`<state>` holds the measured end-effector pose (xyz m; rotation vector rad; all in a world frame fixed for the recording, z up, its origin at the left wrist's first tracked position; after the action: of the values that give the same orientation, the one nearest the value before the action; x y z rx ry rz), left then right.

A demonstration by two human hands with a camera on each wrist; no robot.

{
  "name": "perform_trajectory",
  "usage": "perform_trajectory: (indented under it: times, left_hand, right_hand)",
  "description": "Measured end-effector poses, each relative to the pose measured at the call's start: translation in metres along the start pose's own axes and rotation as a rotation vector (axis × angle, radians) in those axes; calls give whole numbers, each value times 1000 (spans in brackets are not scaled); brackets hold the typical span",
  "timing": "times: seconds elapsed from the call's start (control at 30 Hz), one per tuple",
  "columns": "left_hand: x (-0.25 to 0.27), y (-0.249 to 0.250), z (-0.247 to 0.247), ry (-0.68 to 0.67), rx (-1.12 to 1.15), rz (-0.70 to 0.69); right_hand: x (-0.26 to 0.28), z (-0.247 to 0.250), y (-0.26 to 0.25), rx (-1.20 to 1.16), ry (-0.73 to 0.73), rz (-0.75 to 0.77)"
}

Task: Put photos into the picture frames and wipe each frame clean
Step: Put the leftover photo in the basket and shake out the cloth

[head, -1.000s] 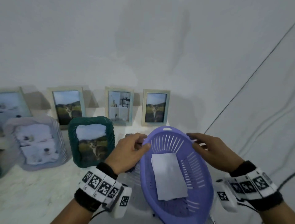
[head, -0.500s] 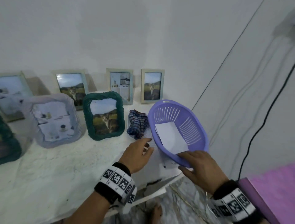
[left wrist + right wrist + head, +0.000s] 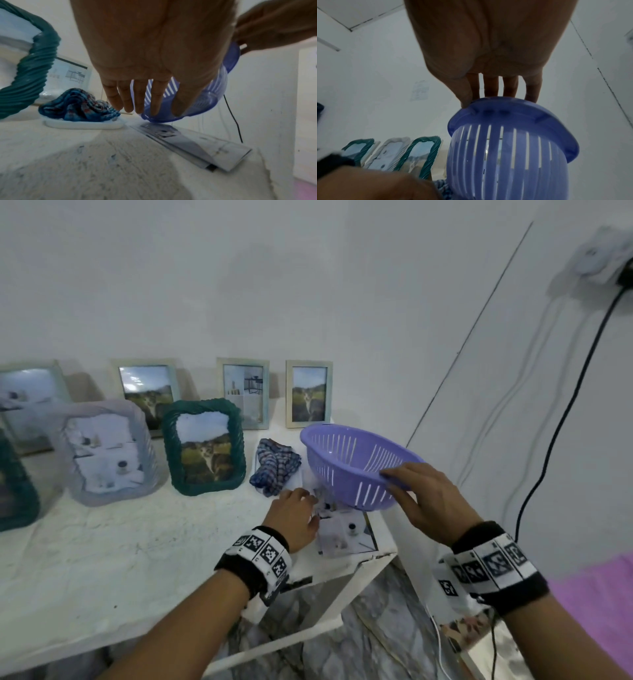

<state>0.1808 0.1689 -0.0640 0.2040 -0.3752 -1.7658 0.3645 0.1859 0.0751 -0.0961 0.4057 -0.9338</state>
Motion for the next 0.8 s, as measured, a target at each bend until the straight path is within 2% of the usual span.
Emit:
perform_trajectory:
  times: [0.1, 0.2, 0.3, 0.47, 0.63, 0.8]
  left_hand:
    - [-15, 6, -7, -44, -126, -24]
    - [-32, 12, -10, -31, -149, -58]
    - [-48, 13, -12, -27, -146, -28]
    - [-70, 12, -26, -114, -206, 5]
    - [-67, 13, -45, -164, -267, -46]
    - [-40, 11, -59, -239, -263, -106]
  right_hand:
    - [-13, 7, 11, -14, 31, 0]
    - [-23, 9, 17, -38, 37, 17]
    - [-28, 12, 18, -79, 64, 41]
    - [-33, 14, 23, -125, 61, 57]
    - [-31, 14, 23, -157, 55, 67]
    - [-14, 6, 16, -160, 47, 116]
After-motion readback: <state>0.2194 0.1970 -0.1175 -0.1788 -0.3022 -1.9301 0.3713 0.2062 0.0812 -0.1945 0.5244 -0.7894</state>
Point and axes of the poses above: each hand's wrist, its own x-axis away from the middle knuckle, its own z-axis out of the back of the hand, y = z × x, the point moved 8 cm from there along -x, towards the middle knuckle, and after that the axes turned 8 degrees about -z, right-handed, at the moved point
